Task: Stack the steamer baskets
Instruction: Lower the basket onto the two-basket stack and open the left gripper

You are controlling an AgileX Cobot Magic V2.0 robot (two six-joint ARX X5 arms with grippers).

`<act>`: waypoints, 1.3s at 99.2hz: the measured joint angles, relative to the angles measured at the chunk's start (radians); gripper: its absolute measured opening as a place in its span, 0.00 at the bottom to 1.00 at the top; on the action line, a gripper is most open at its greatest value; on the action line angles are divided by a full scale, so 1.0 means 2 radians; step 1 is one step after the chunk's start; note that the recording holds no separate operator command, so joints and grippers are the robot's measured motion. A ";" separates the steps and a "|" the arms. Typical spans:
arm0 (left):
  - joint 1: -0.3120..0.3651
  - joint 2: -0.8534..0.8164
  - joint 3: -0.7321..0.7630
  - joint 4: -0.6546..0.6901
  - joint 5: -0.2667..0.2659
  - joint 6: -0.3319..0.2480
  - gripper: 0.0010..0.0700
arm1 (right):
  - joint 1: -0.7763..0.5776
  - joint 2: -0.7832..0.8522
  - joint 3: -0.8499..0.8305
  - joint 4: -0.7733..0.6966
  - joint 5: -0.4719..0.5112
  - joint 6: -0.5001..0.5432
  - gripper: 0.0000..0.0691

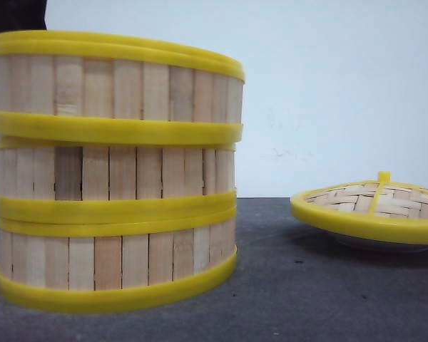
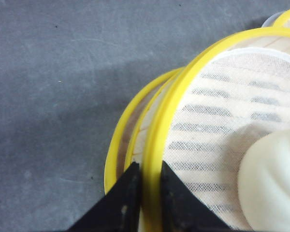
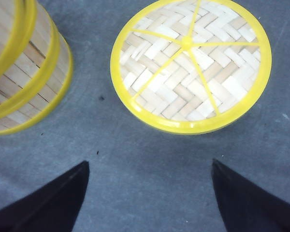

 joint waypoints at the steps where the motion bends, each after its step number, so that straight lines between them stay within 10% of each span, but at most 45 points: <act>1: 0.000 0.001 0.000 0.000 0.000 0.000 0.02 | 0.000 0.000 0.000 0.000 0.000 0.000 0.72; 129: 0.028 0.012 0.000 0.011 0.021 -0.024 0.02 | 0.000 0.000 0.000 0.000 0.000 0.000 0.72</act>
